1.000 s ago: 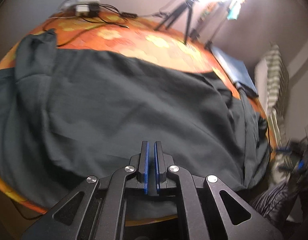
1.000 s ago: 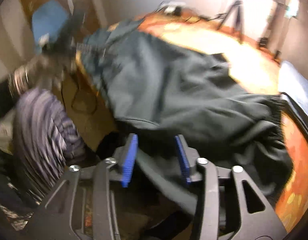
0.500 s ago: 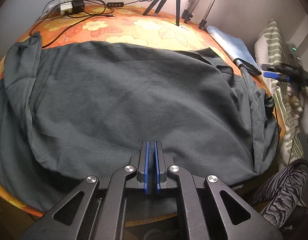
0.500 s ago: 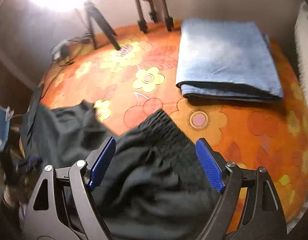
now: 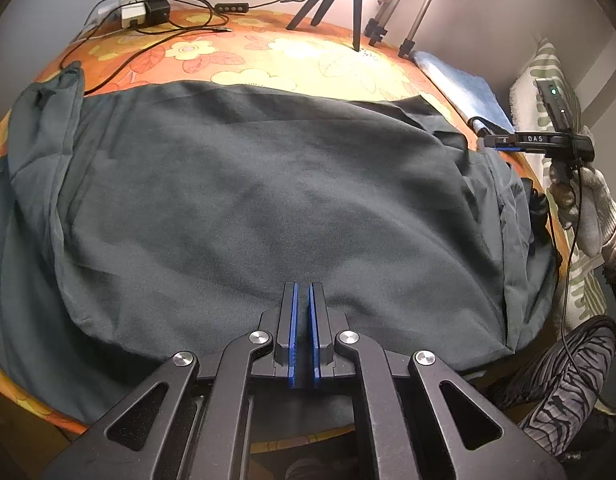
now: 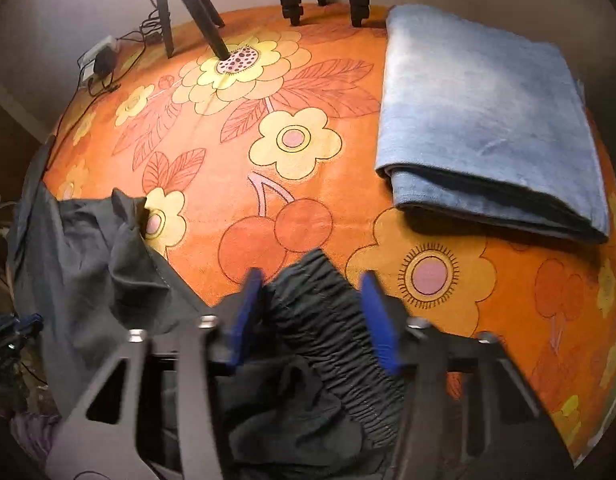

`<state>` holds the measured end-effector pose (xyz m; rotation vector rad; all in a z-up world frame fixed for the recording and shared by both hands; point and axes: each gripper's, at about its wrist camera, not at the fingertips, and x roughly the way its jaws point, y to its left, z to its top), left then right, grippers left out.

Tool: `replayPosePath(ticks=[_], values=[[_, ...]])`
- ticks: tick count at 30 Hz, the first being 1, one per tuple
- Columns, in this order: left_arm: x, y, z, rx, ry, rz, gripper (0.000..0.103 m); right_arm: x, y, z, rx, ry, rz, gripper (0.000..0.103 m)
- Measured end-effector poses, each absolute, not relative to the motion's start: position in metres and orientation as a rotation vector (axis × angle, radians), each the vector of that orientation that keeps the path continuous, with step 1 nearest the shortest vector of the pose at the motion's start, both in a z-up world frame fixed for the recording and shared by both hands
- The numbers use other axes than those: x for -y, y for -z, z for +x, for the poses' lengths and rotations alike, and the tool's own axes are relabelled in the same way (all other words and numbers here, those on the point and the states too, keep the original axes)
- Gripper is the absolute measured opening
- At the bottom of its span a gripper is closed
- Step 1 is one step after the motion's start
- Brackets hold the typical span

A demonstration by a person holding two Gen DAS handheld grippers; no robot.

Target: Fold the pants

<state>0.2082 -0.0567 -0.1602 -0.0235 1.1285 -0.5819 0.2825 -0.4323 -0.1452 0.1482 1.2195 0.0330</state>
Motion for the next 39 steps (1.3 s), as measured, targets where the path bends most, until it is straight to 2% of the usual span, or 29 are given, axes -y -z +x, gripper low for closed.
replayPosePath(ticks=[1, 2, 7, 15, 17, 18, 19, 20, 26, 33, 36, 38, 39], values=[[0.057, 0.16, 0.208, -1.127, 0.581, -0.02, 0.004, 0.431, 0.144, 0.281, -1.214, -0.034, 0.133, 0.016], [0.057, 0.16, 0.208, -1.127, 0.58, -0.02, 0.004, 0.43, 0.141, 0.278, -1.208, -0.027, 0.118, 0.008], [0.054, 0.161, 0.21, -1.131, 0.583, -0.041, 0.004, 0.439, 0.111, 0.258, -1.119, -0.04, 0.148, 0.001], [0.053, 0.161, 0.209, -1.131, 0.577, -0.039, 0.004, 0.462, 0.071, 0.228, -1.033, -0.073, 0.218, 0.001], [0.054, 0.161, 0.209, -1.13, 0.575, -0.042, 0.004, 0.464, 0.079, 0.234, -1.098, -0.077, 0.25, 0.006], [0.054, 0.161, 0.209, -1.13, 0.576, -0.041, 0.004, 0.465, 0.085, 0.239, -1.132, -0.084, 0.268, 0.026], [0.053, 0.161, 0.209, -1.13, 0.575, -0.042, 0.004, 0.464, 0.09, 0.24, -1.137, -0.085, 0.271, 0.052], [0.053, 0.161, 0.209, -1.13, 0.574, -0.042, 0.004, 0.46, 0.095, 0.246, -1.131, -0.081, 0.251, 0.059], [0.053, 0.161, 0.209, -1.135, 0.574, -0.046, 0.004, 0.445, 0.137, 0.279, -1.207, -0.09, 0.197, 0.061], [0.056, 0.16, 0.211, -1.141, 0.572, -0.032, 0.004, 0.431, 0.16, 0.292, -1.233, -0.137, 0.14, 0.061], [0.057, 0.16, 0.211, -1.141, 0.569, -0.034, 0.004, 0.429, 0.16, 0.289, -1.21, -0.149, 0.136, 0.051], [0.058, 0.16, 0.211, -1.14, 0.568, -0.03, 0.004, 0.428, 0.156, 0.286, -1.182, -0.133, 0.11, 0.034], [0.058, 0.16, 0.211, -1.139, 0.567, -0.029, 0.004, 0.429, 0.153, 0.283, -1.165, -0.116, 0.102, 0.019]])
